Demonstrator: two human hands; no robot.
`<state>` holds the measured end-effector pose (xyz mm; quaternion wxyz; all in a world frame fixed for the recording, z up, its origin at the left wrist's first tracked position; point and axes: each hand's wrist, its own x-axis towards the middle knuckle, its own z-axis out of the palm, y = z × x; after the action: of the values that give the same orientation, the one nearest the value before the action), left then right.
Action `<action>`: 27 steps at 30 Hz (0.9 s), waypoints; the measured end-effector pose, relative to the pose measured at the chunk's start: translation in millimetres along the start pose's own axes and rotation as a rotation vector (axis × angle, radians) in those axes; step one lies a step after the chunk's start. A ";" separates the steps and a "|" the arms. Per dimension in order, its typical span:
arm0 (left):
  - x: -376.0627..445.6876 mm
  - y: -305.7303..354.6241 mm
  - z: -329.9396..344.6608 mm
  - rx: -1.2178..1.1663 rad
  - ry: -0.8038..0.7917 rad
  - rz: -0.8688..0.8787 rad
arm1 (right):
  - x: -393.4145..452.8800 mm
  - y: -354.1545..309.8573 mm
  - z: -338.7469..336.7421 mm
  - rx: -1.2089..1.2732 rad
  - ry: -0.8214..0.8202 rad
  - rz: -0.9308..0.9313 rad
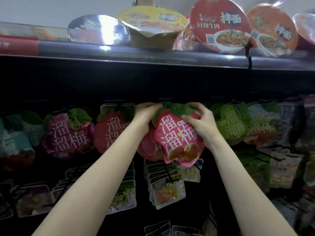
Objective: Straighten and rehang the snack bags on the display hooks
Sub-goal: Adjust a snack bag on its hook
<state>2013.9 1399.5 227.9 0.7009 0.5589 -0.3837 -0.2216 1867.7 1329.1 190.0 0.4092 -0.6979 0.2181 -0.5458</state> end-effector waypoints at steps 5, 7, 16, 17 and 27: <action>1.2 7.0 -4.4 0.019 -0.070 -0.131 | 1.0 1.8 5.1 -0.082 0.006 -0.060; 3.9 4.8 -13.3 0.052 -0.118 -0.111 | 0.4 0.9 2.1 -0.083 -0.023 -0.056; 8.4 2.0 -19.9 0.153 -0.107 0.112 | 1.1 -0.7 -0.3 -0.031 -0.080 -0.075; 8.8 1.5 -20.1 0.158 -0.108 0.120 | 1.4 -0.4 -1.7 -0.025 -0.078 -0.077; 14.7 -6.1 9.2 0.130 -0.044 0.094 | 4.2 9.8 -7.6 0.050 -0.059 0.013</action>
<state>2016.3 1381.3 227.1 0.6643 0.5794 -0.4384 -0.1754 1863.2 1317.9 185.1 0.4365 -0.7018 0.1969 -0.5275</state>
